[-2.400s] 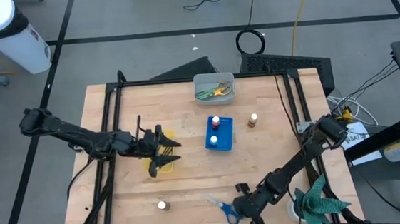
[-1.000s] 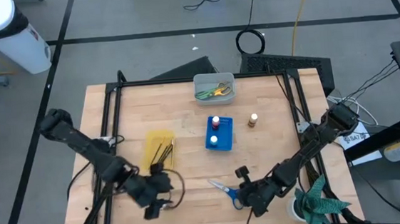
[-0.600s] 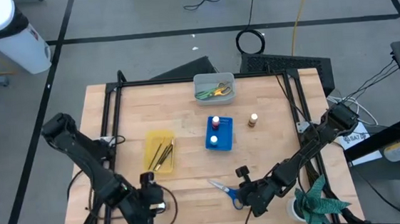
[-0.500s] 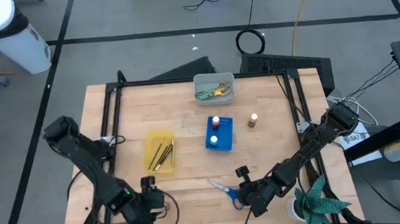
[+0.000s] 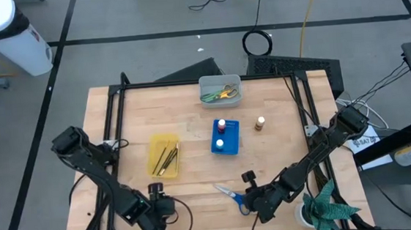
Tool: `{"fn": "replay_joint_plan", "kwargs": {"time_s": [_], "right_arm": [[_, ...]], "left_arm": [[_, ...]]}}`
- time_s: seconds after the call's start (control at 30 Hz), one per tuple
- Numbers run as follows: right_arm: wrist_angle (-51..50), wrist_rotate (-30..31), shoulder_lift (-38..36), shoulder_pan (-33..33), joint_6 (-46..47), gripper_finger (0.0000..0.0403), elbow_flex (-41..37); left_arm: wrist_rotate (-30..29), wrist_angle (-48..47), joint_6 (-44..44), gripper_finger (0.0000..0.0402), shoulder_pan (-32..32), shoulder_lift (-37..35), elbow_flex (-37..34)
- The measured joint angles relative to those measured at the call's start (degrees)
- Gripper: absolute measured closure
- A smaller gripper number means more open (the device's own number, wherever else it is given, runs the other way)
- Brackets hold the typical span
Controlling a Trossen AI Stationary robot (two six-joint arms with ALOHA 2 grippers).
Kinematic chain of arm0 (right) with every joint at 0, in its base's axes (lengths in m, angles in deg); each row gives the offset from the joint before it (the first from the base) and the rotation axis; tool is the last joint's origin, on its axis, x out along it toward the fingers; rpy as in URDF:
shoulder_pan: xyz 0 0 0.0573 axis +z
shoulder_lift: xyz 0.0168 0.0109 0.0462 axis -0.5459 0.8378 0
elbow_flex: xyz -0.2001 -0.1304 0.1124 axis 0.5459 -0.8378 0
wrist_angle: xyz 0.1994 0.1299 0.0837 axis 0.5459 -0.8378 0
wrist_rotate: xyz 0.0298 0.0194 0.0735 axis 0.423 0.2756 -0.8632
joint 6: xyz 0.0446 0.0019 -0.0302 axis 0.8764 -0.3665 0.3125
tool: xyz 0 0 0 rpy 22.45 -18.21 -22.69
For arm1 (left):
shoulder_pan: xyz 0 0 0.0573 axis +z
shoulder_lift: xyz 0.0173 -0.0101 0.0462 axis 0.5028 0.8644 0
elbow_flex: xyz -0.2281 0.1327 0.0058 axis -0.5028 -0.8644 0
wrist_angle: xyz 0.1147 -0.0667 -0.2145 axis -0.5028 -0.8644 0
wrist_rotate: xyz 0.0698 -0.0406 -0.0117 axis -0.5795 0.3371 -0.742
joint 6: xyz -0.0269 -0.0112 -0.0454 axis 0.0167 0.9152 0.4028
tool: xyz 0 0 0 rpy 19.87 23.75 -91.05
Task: Pick & Place Paint Supplies
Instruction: Put the orange paint bottle into the blue bin
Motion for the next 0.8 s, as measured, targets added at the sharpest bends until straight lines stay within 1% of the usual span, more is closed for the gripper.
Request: {"fn": "replay_joint_plan", "kwargs": {"time_s": [0.07, 0.2, 0.23, 0.37, 0.43, 0.6, 0.8], "right_arm": [[0.35, -0.01, 0.0, 0.0, 0.0, 0.0403, 0.0], [0.35, -0.01, 0.0, 0.0, 0.0, 0.0403, 0.02], [0.37, -0.01, 0.0, 0.0, 0.0, 0.0403, 0.02], [0.59, 0.01, 0.0, -0.13, -0.06, 0.0403, 0.02], [0.81, 0.01, 0.0, -0.46, -0.53, 0.0403, 0.02], [2.53, 0.29, 0.0, -2.37, -1.49, 0.0403, 0.02], [5.59, 0.26, 0.0, -6.23, -6.08, 0.0403, 0.02]], "left_arm": [[0.07, 0.06, -0.24, 0.0206, 0.32, 0.0, 0.0], [0.89, 0.14, -0.39, 0.0271, 0.83, -0.17, 0.02], [1.17, 0.43, -0.42, 0.0279, 1.01, -0.2, 0.07], [1.1, 0.7, -0.43, 0.0279, 2.55, -0.18, 0.62], [0.15, 0.57, -2.09, 0.0279, 3.85, -0.07, 2.01], [-2.84, 0.93, -12.74, 0.0279, 8.17, -0.2, 6.74], [-5.3, 1.42, -26.92, 0.0279, 15.05, -0.22, 11.71]]}}
